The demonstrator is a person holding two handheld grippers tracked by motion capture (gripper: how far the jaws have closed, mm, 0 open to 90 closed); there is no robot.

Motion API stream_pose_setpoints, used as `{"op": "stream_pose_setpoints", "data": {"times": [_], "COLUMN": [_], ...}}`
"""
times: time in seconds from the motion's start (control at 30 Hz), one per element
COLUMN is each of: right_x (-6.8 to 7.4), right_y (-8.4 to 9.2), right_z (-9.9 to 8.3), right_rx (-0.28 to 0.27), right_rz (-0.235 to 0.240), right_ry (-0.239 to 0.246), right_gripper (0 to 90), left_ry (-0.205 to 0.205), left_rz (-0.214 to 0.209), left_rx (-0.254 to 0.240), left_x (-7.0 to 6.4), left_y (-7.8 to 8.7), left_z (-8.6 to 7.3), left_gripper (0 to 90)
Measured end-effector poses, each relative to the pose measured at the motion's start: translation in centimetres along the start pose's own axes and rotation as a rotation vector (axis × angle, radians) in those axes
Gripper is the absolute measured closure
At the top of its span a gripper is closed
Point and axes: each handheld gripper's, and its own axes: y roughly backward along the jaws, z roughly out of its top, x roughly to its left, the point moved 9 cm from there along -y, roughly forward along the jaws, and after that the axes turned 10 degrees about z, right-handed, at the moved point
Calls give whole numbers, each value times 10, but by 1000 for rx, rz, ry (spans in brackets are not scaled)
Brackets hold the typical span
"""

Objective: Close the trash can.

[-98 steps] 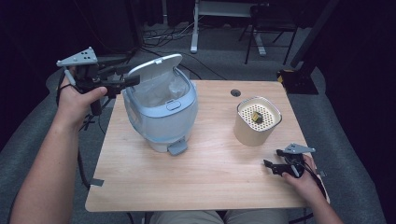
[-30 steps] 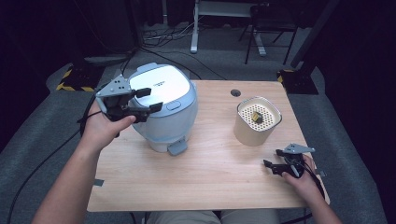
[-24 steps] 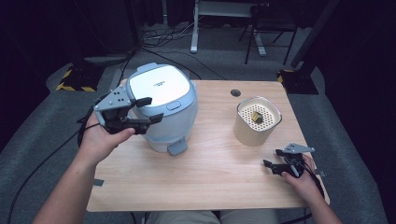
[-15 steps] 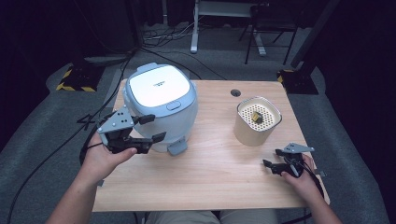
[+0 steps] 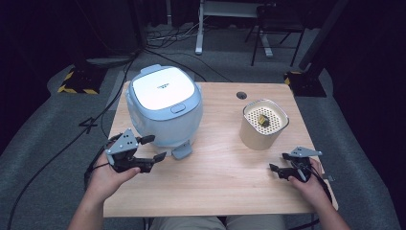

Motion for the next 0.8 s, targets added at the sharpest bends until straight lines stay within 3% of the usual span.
{"op": "stream_pose_setpoints", "data": {"times": [0.03, 0.13, 0.17, 0.27, 0.3, 0.43, 0.63, 0.8], "right_x": [0, 0, 0, 0, 0, 0, 0, 0], "right_y": [0, 0, 0, 0, 0, 0, 0, 0], "right_z": [0, 0, 0, 0, 0, 0, 0, 0], "right_rx": [0, -1, -1, 0, 0, 0, 0, -1], "right_rz": [1, 1, 1, 1, 0, 0, 0, 1], "right_ry": [0, 0, 0, 0, 0, 0, 0, 0], "right_gripper": [220, 220, 220, 220, 220, 220, 220, 220], "left_ry": [44, 62, 57, 60, 81, 101, 72, 69], "left_rz": [-15, -27, -33, -27, -33, -26, -1, 3], "left_rx": [-27, -22, 16, 35, 41, 88, 177, 218], "left_x": [0, 0, 1, 3, 4, 7, 7, 5], "left_y": [-4, -10, -15, -19, -22, -33, -50, -60], "left_z": [-9, -20, -32, -42, -47, -64, -88, -102], "left_gripper": [302, 301, 301, 301, 301, 300, 297, 292]}}
